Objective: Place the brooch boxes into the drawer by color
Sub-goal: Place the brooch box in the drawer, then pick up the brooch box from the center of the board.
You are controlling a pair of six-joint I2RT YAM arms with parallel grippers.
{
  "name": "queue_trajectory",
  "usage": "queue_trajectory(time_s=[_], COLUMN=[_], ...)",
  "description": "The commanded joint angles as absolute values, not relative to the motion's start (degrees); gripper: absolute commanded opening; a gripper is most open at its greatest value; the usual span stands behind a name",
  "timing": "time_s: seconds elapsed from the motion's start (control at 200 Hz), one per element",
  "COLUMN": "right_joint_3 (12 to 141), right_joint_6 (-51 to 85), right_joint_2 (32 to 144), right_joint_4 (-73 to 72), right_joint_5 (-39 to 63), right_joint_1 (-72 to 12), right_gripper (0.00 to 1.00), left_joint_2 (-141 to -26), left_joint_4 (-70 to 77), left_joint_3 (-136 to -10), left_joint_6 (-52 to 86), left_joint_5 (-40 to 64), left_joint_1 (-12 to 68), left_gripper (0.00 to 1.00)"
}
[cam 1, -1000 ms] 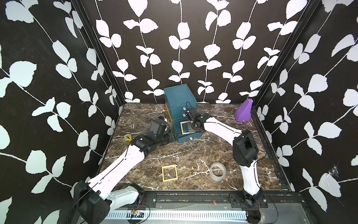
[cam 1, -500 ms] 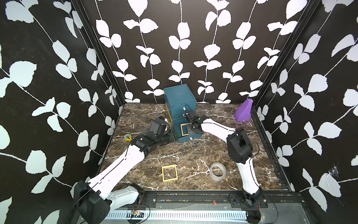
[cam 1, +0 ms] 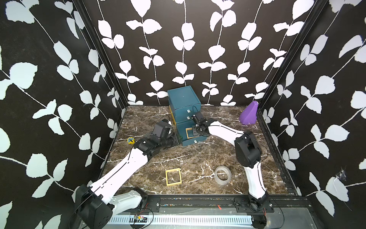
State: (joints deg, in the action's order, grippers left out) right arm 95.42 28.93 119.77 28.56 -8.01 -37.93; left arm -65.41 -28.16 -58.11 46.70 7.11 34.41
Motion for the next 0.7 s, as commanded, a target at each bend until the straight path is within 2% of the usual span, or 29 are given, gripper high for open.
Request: queue_trajectory(time_s=[0.0,0.345,0.695], right_joint_3=[90.31,71.61,69.15], right_joint_6=[28.30,33.78,46.50], right_joint_2=[110.97,95.61,97.24], right_joint_4=[23.70,21.27,27.52], right_joint_5=[-7.89,-8.61,-6.41], right_joint_1=[-39.96,-51.72,-63.39], right_gripper=[0.39,0.39,0.40], left_joint_2=[-62.38,-51.42,-39.79], left_joint_4=[-30.85,-42.06,-55.20], left_joint_3=[-56.64,-51.38,-46.85], left_joint_6=[46.06,44.82,45.59], left_joint_5=[7.27,3.14,5.04], left_joint_1=[34.15,34.10,34.10], left_gripper=[0.44,0.44,0.43])
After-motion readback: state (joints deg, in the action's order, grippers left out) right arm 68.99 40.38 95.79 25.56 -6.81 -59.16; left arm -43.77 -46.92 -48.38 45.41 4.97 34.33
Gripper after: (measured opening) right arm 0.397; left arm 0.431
